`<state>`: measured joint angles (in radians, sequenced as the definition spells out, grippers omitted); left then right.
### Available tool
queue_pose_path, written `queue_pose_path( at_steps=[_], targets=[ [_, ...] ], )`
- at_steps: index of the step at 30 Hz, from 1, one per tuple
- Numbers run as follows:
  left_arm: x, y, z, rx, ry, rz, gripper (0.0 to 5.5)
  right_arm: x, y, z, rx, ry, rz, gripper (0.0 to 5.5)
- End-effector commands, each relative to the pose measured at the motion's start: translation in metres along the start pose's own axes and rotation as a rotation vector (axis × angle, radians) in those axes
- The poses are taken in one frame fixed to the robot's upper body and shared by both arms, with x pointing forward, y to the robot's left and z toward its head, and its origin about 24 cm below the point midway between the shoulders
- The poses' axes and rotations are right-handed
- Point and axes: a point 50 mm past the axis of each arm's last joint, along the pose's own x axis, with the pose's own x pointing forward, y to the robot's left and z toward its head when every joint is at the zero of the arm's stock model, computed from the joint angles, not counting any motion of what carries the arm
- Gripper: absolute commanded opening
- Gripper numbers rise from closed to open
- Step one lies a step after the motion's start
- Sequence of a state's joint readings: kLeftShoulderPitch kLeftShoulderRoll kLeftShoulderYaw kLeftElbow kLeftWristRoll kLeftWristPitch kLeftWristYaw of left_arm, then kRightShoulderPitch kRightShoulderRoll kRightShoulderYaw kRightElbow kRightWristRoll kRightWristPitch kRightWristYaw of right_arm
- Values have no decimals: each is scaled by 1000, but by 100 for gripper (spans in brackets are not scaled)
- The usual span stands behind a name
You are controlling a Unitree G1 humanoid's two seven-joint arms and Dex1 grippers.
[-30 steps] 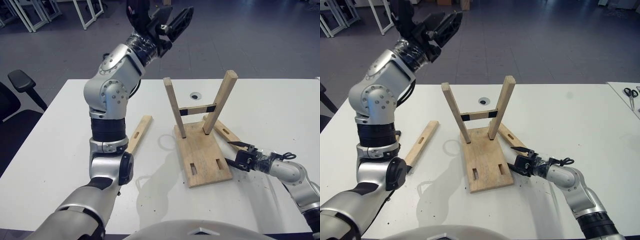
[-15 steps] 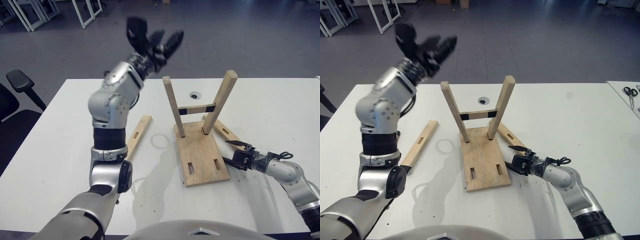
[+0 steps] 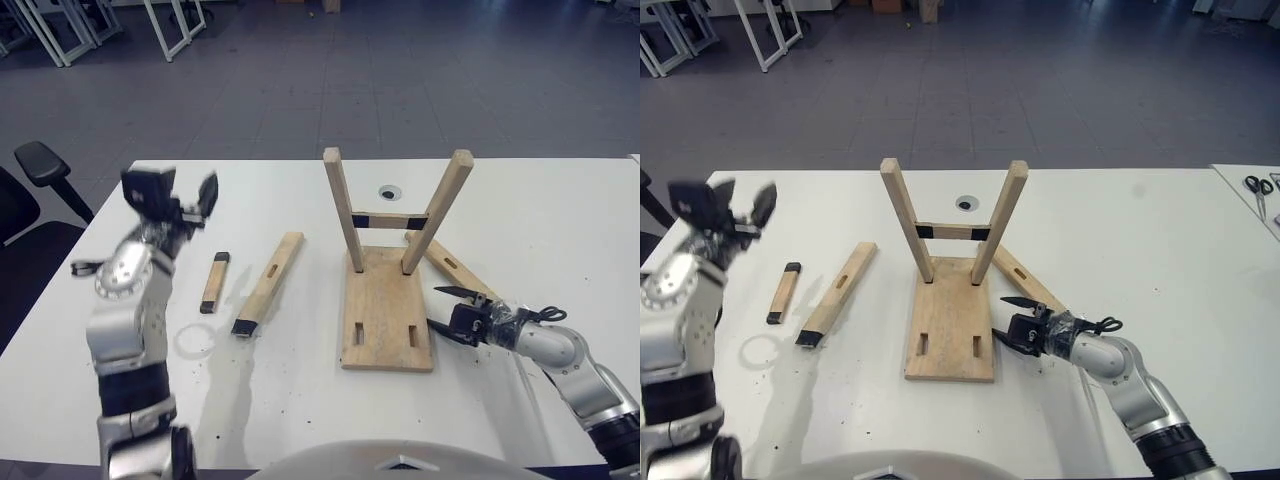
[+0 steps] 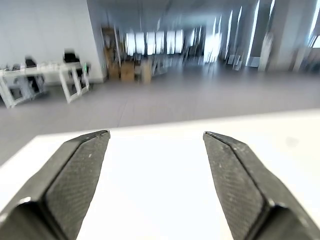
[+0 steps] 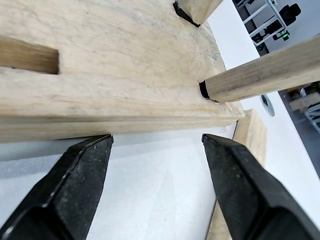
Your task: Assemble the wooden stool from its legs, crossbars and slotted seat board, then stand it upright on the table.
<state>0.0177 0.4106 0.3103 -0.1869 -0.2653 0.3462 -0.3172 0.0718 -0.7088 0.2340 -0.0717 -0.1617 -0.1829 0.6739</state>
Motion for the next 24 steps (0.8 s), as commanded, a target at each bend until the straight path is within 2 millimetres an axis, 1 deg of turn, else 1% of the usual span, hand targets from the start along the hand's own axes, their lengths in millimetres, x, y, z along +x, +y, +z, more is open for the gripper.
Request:
queue_pose_path(
  at_steps=[1,3,5,9,12,15,16,20,22,24],
  targets=[
    [-29,2,-41,23,133,15,345,-8,-23,16,-7,-30,-66,330],
    [-42,1,-58,20,194,28,345,-11,-36,29,-19,-68,-108,330],
    [-46,1,-68,-9,220,33,345,-11,-46,42,-29,-109,-141,330],
    [-43,0,-80,-51,272,21,345,-9,-52,56,-41,-148,-151,330],
    [-44,-1,-87,-79,310,22,304,-10,-55,64,-15,-181,-159,330],
    [-46,-4,-89,-109,348,20,263,-10,-60,75,33,-233,-173,330],
    [-45,-5,-89,-115,362,23,236,-10,-61,78,47,-249,-177,330],
    [-44,-7,-93,-146,436,36,168,-10,-67,91,124,-321,-206,330],
    [-40,-9,-88,-134,422,38,138,-10,-72,99,247,-387,-230,330],
    [-31,-8,-72,-57,328,46,132,-10,-73,104,387,-445,-215,330]
  ],
)
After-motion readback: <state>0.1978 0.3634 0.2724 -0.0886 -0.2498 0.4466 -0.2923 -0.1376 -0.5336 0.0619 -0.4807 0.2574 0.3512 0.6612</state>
